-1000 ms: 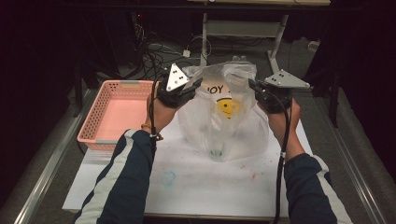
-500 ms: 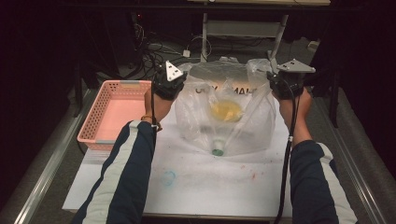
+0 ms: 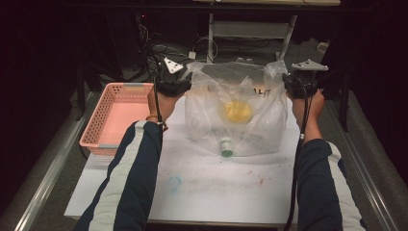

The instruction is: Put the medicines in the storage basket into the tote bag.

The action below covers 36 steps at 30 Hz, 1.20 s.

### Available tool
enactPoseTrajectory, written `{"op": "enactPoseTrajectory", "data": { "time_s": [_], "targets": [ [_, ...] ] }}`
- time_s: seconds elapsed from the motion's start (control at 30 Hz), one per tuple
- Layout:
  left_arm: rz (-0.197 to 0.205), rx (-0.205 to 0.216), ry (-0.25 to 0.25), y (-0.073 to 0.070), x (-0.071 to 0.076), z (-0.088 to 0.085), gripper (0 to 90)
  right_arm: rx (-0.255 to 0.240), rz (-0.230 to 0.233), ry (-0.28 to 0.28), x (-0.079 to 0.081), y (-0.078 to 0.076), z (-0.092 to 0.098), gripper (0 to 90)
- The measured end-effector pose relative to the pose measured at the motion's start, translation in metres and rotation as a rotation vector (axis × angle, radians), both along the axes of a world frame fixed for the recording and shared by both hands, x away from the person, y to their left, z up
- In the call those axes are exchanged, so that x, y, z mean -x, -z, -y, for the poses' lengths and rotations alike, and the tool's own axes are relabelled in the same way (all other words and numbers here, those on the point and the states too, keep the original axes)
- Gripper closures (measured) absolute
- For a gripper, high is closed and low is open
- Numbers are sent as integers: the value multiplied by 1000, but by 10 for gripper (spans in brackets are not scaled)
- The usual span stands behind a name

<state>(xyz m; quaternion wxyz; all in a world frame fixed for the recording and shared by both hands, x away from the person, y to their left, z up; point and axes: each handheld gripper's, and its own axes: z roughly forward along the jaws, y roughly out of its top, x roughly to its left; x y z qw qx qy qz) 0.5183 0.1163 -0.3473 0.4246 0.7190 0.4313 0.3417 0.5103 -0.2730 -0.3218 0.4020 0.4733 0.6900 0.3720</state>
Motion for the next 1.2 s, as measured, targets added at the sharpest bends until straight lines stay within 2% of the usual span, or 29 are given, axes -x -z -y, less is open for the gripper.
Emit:
{"op": "enactPoseTrajectory", "data": {
  "time_s": [0.03, 0.17, 0.3, 0.47, 0.53, 0.6, 0.63, 0.73, 0.8, 0.9, 1.0, 1.07, 1.13, 1.2],
  "targets": [
    [0, -8, 10, 4, 2, 0, 356, -2, -13, 8, -1, 2, 2, 900],
    [-11, 20, 49, 16, 10, -2, 321, -8, -38, 26, -2, 12, 11, 892],
    [-14, -1, 77, 24, 17, -1, 321, -12, -60, 28, -2, 23, 12, 783],
    [-12, 17, 88, 25, 22, -2, 320, -37, -38, 10, 4, 22, 10, 560],
    [-9, 8, 83, 23, 23, -5, 322, -58, -21, -12, 9, 18, 10, 498],
    [5, -11, 58, 21, 23, -8, 347, -67, 2, -24, 17, 13, 12, 443],
    [11, -9, 47, 20, 22, -10, 350, -80, 16, -40, 21, 10, 13, 416],
    [12, 4, 56, 17, 24, -14, 344, -88, 35, -87, 35, 1, 15, 352],
    [21, 19, 73, 13, 28, -16, 309, -82, 41, -109, 45, -4, 14, 338],
    [36, 13, 86, 5, 34, -19, 280, -81, 70, -141, 62, -7, 14, 320],
    [69, 27, 81, -5, 41, -25, 273, -102, 63, -158, 75, -8, 14, 320],
    [74, 36, 92, -11, 44, -28, 256, -100, 70, -174, 83, -6, 11, 326],
    [51, 51, 106, -17, 44, -31, 232, -92, 64, -201, 91, -2, 7, 326],
    [74, 39, 91, -24, 47, -32, 232, -97, 49, -220, 97, 5, 1, 328]
  ]
}}
